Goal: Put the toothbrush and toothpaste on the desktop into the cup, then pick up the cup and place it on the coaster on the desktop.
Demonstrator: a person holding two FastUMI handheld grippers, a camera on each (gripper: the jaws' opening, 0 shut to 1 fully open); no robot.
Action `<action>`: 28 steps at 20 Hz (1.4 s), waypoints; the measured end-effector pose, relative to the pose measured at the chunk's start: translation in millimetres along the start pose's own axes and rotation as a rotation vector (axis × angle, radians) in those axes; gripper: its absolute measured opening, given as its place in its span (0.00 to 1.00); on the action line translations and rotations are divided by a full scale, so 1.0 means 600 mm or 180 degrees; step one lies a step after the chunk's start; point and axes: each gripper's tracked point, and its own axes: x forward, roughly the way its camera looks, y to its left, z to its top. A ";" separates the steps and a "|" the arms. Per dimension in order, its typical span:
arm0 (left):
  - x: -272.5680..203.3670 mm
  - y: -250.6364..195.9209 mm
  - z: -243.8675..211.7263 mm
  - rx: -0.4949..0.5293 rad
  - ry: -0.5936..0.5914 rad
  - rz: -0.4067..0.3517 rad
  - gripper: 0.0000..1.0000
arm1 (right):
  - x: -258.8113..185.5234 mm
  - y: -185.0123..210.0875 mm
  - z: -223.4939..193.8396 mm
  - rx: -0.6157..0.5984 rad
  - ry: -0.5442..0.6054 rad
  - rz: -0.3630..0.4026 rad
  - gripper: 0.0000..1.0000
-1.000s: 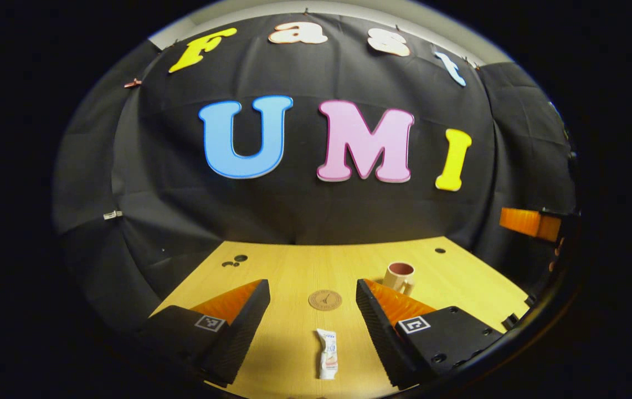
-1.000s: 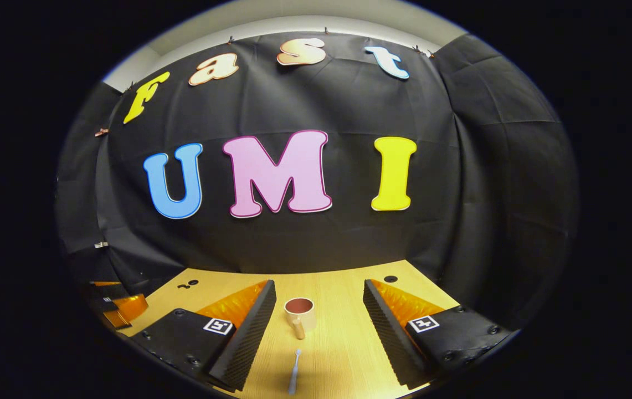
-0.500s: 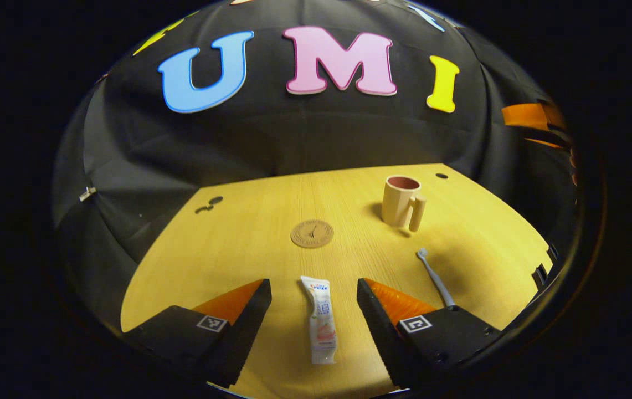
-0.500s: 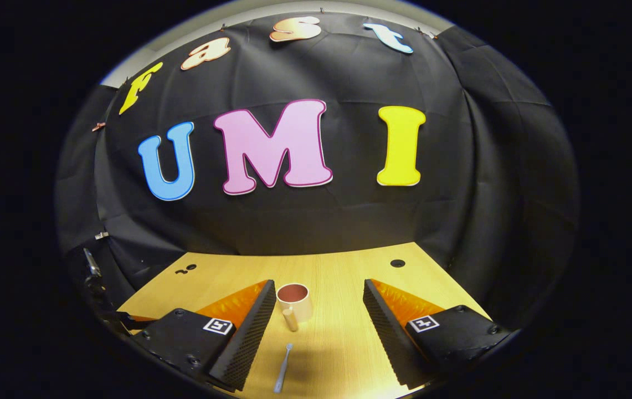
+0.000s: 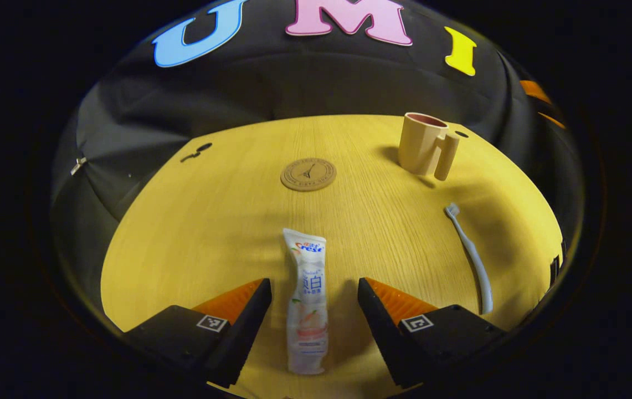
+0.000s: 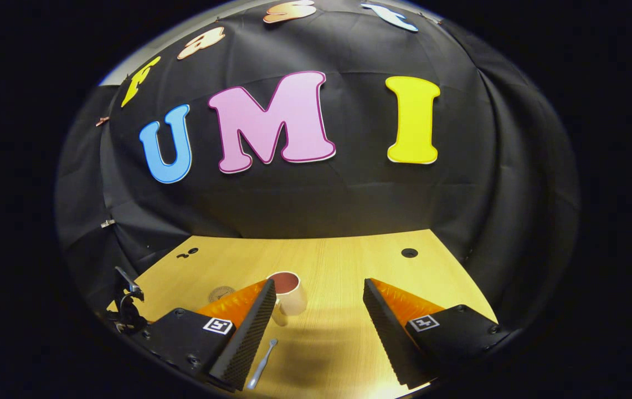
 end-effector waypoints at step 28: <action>-0.135 0.044 -0.041 0.0020 -0.0044 -0.0417 0.25 | 0.059 0.127 -0.362 -0.0112 0.1686 -0.0160 0.99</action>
